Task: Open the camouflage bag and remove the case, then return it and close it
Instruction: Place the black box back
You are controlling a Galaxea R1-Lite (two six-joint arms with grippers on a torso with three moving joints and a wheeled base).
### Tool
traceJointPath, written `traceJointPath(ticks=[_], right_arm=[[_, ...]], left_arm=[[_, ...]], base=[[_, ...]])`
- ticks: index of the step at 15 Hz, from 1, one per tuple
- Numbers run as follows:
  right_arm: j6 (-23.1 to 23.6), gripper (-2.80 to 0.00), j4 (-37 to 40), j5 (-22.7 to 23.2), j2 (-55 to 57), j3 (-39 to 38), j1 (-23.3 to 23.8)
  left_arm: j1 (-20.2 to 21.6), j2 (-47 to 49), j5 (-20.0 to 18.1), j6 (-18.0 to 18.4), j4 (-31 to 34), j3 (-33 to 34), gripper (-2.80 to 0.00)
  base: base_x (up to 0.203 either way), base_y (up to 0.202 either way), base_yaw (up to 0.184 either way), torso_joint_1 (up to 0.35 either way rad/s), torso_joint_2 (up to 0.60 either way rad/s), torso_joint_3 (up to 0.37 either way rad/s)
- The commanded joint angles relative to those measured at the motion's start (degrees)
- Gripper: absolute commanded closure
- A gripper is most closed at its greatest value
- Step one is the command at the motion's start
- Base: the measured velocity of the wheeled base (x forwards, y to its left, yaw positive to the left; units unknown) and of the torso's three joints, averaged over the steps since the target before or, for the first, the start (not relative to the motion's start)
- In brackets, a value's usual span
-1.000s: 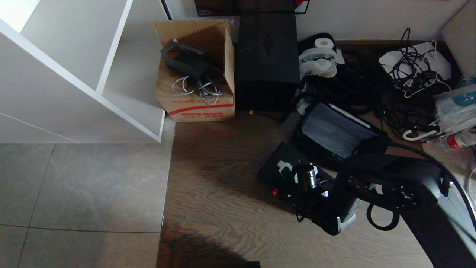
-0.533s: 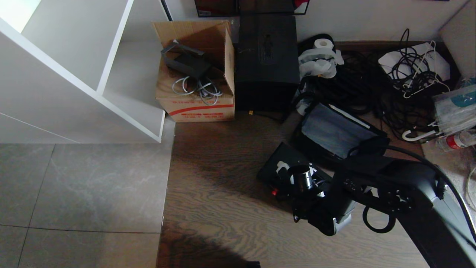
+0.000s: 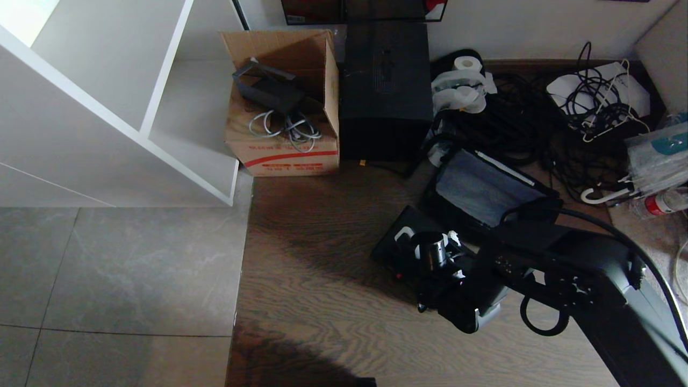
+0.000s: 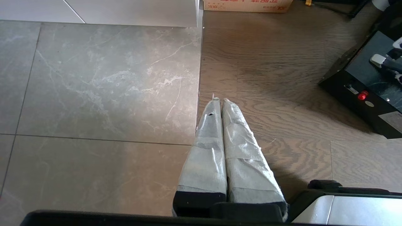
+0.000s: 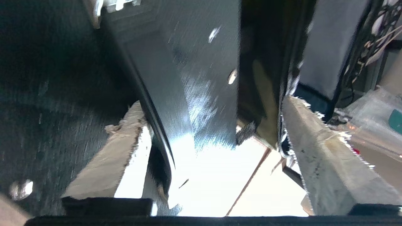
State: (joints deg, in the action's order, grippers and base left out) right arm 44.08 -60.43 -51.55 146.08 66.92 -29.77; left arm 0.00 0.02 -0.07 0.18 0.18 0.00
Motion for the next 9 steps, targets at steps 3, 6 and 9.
traceJointPath(ticks=[3,6,9], right_arm=[[0.6,-2.8,-0.5,-0.4,0.3,1.5,0.2],[1.2,-2.8,-0.2,-0.4,0.1,2.2,1.2],[2.5,-2.8,0.5,-0.3,-1.1,2.3,2.5]], left_arm=[[0.0,0.0,0.0,0.0,0.0,0.0,0.0],[0.0,0.0,0.0,0.0,0.0,0.0,0.0],[0.0,0.0,0.0,0.0,0.0,0.0,0.0]], base=[[0.0,0.0,0.0,0.0,0.0,0.0],[0.0,0.0,0.0,0.0,0.0,0.0],[0.0,0.0,0.0,0.0,0.0,0.0]])
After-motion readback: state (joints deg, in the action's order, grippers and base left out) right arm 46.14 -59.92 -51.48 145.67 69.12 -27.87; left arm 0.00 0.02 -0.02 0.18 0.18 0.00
